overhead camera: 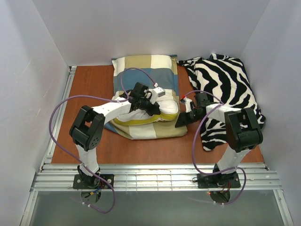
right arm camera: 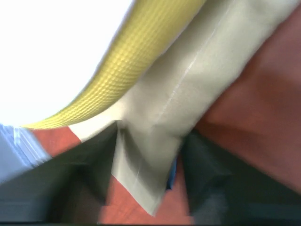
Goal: Put the pillow into the pillowcase
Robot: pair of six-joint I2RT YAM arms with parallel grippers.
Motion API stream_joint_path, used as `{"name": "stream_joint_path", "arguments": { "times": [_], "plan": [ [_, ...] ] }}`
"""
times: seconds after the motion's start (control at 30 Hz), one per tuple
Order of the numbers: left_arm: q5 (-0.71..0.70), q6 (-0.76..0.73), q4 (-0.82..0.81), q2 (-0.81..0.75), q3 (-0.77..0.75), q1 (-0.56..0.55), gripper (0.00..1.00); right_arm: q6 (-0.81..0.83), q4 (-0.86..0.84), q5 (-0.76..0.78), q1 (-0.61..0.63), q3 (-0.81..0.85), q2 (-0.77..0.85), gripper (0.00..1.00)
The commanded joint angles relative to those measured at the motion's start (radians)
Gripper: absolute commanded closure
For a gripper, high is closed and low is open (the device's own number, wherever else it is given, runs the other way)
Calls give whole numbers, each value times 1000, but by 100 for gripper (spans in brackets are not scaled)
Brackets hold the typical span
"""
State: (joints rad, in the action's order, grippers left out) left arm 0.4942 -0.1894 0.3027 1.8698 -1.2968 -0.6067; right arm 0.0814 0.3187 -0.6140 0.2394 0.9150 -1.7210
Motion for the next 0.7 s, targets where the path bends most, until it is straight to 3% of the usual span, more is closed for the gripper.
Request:
{"name": "stream_joint_path", "arguments": {
  "times": [0.0, 0.13, 0.2, 0.27, 0.37, 0.4, 0.53, 0.6, 0.67],
  "plan": [
    [63, 215, -53, -77, -25, 77, 100, -25, 5, -75, 41, -41, -51, 98],
    [168, 416, -185, -170, -16, 163, 100, -2, 29, -84, 18, 5, 45, 99],
    [143, 481, -269, -256, 30, 202, 100, 3, 0, -176, 17, 12, 226, 99],
    [144, 450, -338, -395, 50, 200, 100, -17, -64, -298, 23, -10, 351, 99],
    [60, 264, -180, -460, 54, 125, 100, -3, -52, -361, 64, -50, 492, 99],
    [26, 219, -130, -463, 118, 110, 100, -3, -38, -383, 70, -71, 515, 99],
    [-268, 162, -109, -339, 277, -29, 100, 23, -9, -412, 90, -197, 515, 99],
    [-357, 238, -68, -148, 202, -22, 100, 24, 31, -423, 109, -211, 506, 99],
    [-358, 324, -34, 8, 119, 2, 100, 37, 65, -432, 120, -226, 514, 99]
  ]
}}
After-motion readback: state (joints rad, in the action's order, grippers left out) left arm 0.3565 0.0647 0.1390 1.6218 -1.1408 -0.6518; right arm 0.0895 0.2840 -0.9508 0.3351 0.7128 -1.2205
